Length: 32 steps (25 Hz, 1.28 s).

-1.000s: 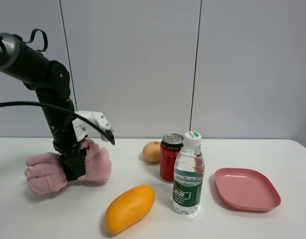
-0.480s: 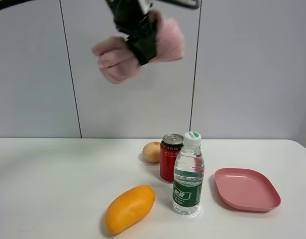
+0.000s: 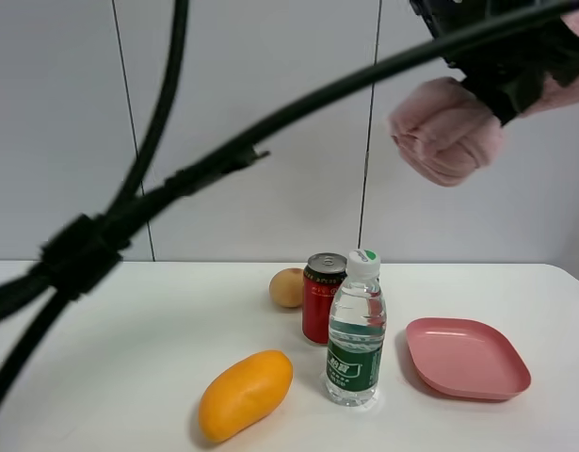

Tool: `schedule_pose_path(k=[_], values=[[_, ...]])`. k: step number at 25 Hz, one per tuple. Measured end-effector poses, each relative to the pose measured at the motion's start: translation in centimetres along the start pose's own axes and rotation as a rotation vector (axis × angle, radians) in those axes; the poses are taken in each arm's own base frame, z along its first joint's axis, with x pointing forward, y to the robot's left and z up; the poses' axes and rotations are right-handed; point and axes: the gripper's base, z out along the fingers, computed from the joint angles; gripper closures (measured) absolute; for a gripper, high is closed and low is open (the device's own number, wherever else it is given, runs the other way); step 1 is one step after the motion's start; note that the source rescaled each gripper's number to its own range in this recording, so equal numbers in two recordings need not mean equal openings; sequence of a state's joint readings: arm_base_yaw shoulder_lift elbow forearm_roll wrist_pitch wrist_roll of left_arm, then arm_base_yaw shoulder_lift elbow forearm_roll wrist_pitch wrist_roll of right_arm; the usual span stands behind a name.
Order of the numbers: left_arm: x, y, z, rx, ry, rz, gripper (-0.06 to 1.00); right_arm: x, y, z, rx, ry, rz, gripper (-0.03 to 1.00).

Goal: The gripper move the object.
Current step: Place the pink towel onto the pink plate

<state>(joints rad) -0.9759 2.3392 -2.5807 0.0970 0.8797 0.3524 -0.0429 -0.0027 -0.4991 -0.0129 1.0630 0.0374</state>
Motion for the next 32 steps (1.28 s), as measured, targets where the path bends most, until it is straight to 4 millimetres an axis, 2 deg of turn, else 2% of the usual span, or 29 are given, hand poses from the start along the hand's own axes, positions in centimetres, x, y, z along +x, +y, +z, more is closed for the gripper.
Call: schedule_pose_path(k=[10, 19, 23, 26, 27, 31, 32], values=[[3.8, -3.0, 7.1, 0.047, 0.023, -0.123, 0.94, 0.0, 0.0, 0.0, 0.0, 0.0, 0.0, -0.03], [9.8, -6.2, 13.1, 0.092, 0.174, -0.21, 0.94, 0.0, 0.0, 0.0, 0.0, 0.0, 0.0, -0.03], [11.5, -7.0, 14.5, 0.102, 0.214, -0.22, 0.94, 0.0, 0.0, 0.0, 0.0, 0.0, 0.0, -0.03], [11.7, -7.1, 14.7, 0.103, 0.217, -0.22, 0.94, 0.0, 0.0, 0.0, 0.0, 0.0, 0.0, -0.03], [11.7, -7.1, 14.7, 0.102, 0.216, -0.221, 0.89, 0.0, 0.0, 0.0, 0.0, 0.0, 0.0, -0.03], [11.8, -6.9, 14.7, 0.101, 0.218, -0.229, 0.59, 0.0, 0.0, 0.0, 0.0, 0.0, 0.0, -0.03], [11.8, -6.9, 14.7, 0.103, 0.221, -0.23, 0.55, 0.0, 0.0, 0.0, 0.0, 0.0, 0.0, -0.03]])
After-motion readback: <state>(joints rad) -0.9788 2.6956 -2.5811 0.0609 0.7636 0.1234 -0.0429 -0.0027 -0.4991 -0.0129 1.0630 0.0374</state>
